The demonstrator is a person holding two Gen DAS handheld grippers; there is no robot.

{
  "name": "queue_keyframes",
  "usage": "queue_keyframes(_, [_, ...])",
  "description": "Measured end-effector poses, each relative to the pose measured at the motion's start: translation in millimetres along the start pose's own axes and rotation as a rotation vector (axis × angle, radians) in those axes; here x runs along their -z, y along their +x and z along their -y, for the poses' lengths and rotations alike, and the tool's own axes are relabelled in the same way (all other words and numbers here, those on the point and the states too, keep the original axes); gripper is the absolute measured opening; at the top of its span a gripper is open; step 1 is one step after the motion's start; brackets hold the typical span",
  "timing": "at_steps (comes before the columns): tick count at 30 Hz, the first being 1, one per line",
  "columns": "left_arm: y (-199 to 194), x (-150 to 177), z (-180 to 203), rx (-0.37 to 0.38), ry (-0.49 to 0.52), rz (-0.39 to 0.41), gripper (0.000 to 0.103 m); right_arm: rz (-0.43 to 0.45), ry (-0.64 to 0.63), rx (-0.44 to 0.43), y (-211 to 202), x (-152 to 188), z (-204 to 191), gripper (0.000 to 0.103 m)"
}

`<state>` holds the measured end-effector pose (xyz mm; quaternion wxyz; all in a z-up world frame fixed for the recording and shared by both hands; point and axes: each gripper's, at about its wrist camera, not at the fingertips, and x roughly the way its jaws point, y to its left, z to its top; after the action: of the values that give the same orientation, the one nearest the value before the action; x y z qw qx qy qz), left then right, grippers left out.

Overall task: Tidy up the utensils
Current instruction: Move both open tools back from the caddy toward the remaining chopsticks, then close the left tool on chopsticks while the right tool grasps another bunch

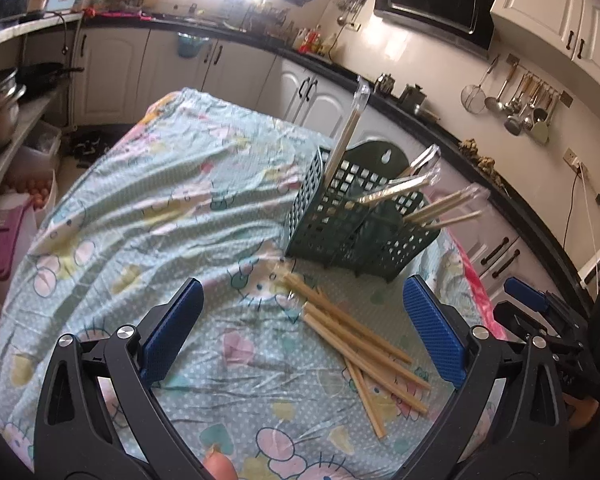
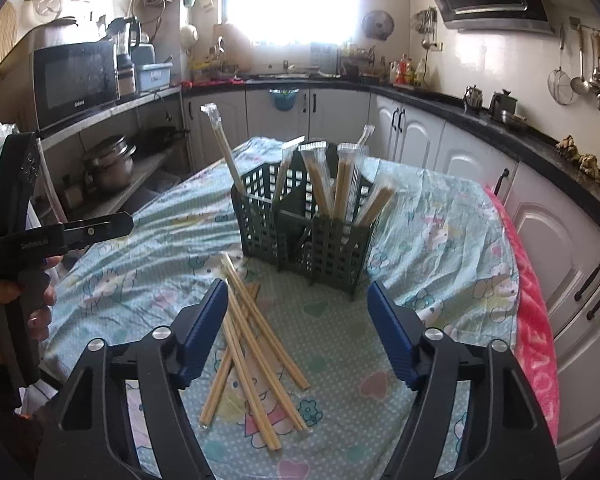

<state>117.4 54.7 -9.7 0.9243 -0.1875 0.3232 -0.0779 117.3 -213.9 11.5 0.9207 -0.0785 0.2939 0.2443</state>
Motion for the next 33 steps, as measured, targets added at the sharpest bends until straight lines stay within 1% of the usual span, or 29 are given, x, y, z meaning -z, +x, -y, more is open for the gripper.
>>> queue_keyframes(3, [10.4, 5.4, -3.3, 0.010, -0.011, -0.031, 0.083, -0.027, 0.002, -0.001, 7.8, 5.5, 2.6, 0.062])
queue_keyframes(5, [18.8, 9.4, -5.4, 0.011, -0.017, -0.059, 0.071, -0.043, 0.004, -0.005, 12.8, 8.5, 5.3, 0.059])
queue_keyframes(6, [22.8, 11.5, -6.4, 0.014, -0.021, -0.073, 0.068, -0.053, 0.004, -0.003, 15.5, 9.9, 6.5, 0.056])
queue_keyframes(8, [33.5, 16.5, -9.1, 0.028, -0.038, -0.112, 0.055, -0.067, 0.006, -0.003, 20.0, 11.6, 8.9, 0.051])
queue_keyframes(9, [38.1, 18.6, -10.7, 0.032, -0.046, -0.128, 0.053, -0.076, 0.006, -0.002, 22.8, 13.2, 10.1, 0.049])
queue_keyframes(11, [45.8, 21.9, -12.7, 0.044, -0.063, -0.152, 0.045, -0.090, 0.001, -0.006, 27.6, 15.2, 10.5, 0.047])
queue_keyframes(12, [49.7, 23.2, -14.2, 0.052, -0.075, -0.165, 0.042, -0.098, -0.001, -0.010, 31.1, 16.2, 10.5, 0.045])
queue_keyframes(13, [54.5, 24.9, -16.3, 0.060, -0.093, -0.182, 0.037, -0.107, 0.000, -0.019, 34.5, 16.5, 10.8, 0.044])
queue_keyframes(15, [61.9, 27.2, -17.5, 0.085, -0.114, -0.208, 0.036, -0.121, 0.005, -0.047, 41.8, 14.6, 11.1, 0.041])
queue_keyframes(18, [74.3, 28.7, -17.4, 0.090, -0.120, -0.236, 0.035, -0.133, -0.012, -0.077, 52.6, 8.5, 6.9, 0.034])
queue_keyframes(21, [88.1, 26.4, -18.9, 0.116, -0.152, -0.262, 0.035, -0.155, -0.038, -0.112, 66.7, 3.8, -0.8, 0.029])
queue_keyframes(24, [102.2, 24.4, -22.0, 0.104, -0.170, -0.284, 0.035, -0.187, -0.082, -0.116, 84.0, 1.5, -9.0, 0.027])
queue_keyframes(25, [104.9, 24.2, -23.6, 0.112, -0.181, -0.291, 0.035, -0.199, -0.086, -0.123, 90.0, 0.7, -9.8, 0.026])
queue_keyframes(29, [116.9, 25.7, -28.7, 0.132, -0.216, -0.312, 0.035, -0.232, -0.079, -0.132, 109.6, -1.4, -7.0, 0.025])
queue_keyframes(30, [119.6, 26.5, -28.5, 0.136, -0.217, -0.316, 0.032, -0.237, -0.080, -0.131, 112.9, -2.0, -7.2, 0.025])
queue_keyframes(31, [121.5, 27.4, -27.3, 0.138, -0.210, -0.322, 0.021, -0.244, -0.083, -0.132, 116.9, -3.0, -7.4, 0.025])
queue_keyframes(32, [123.2, 28.3, -26.1, 0.139, -0.201, -0.327, 0.009, -0.249, -0.087, -0.134, 120.9, -4.3, -8.3, 0.025])
queue_keyframes(33, [124.8, 29.2, -25.3, 0.139, -0.193, -0.331, 0.007, -0.253, -0.092, -0.136, 123.7, -5.5, -9.5, 0.025])
